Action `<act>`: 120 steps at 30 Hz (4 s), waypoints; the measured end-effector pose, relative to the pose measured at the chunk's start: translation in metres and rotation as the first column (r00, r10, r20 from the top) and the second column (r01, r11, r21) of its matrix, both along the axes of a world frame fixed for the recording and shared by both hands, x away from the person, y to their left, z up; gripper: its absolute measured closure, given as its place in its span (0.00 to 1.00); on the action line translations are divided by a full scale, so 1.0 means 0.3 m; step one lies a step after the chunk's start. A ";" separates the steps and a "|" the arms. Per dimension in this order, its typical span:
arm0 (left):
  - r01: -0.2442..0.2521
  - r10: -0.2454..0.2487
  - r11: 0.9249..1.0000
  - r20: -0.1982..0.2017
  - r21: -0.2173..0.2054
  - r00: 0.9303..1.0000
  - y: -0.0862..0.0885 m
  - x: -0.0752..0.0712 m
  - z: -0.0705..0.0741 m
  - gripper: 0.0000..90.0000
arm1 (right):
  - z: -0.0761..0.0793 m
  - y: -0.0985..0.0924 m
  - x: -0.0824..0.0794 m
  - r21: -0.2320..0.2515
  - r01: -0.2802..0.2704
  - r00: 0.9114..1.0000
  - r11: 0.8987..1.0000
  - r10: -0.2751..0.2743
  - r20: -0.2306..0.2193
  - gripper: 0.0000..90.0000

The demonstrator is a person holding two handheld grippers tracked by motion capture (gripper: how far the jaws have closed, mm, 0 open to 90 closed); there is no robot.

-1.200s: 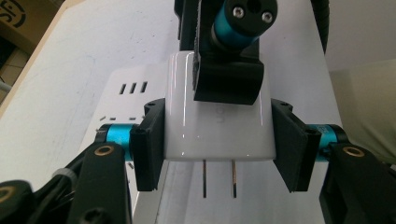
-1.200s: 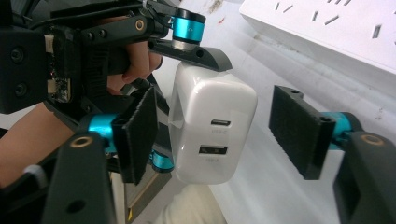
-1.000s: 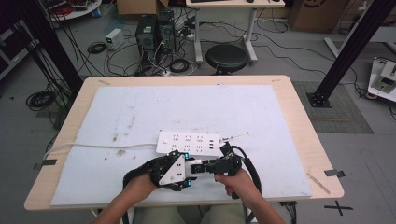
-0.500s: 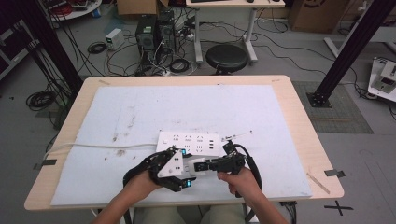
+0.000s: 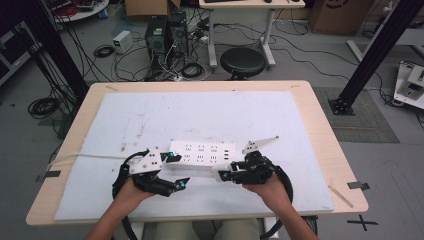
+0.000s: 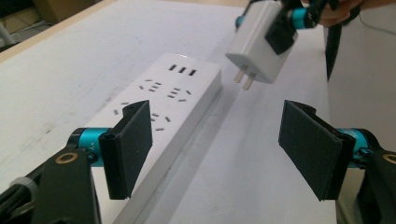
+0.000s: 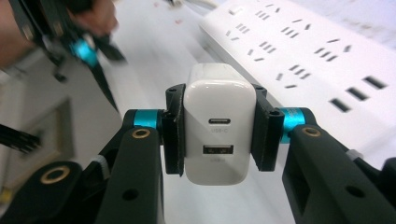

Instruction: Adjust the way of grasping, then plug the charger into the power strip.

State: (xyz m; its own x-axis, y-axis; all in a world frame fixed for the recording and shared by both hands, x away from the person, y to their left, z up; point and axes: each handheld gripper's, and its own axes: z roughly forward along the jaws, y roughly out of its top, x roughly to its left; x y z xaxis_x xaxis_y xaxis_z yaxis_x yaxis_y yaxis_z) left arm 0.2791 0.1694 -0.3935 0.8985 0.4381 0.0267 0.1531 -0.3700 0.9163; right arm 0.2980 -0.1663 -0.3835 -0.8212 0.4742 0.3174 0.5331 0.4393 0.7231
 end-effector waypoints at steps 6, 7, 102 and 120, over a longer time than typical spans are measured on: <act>-0.059 0.059 0.998 0.008 -0.031 0.998 0.058 0.000 0.000 0.29 | 0.039 -0.015 -0.002 -0.128 -0.014 0.997 0.992 0.023 0.070 0.71; -0.064 0.064 0.997 0.007 -0.035 0.998 0.065 -0.001 0.000 0.29 | 0.045 -0.020 -0.001 -0.143 -0.015 0.996 0.990 0.027 0.079 0.71; -0.265 0.267 0.962 0.009 -0.071 0.964 0.330 -0.041 -0.091 0.29 | 0.146 0.201 0.346 -0.543 -0.228 0.954 0.808 0.298 0.043 0.71; -0.271 0.272 0.960 0.000 -0.069 0.962 0.338 -0.039 -0.104 0.29 | 0.097 0.225 0.386 -0.563 -0.255 0.944 0.786 0.327 0.029 0.71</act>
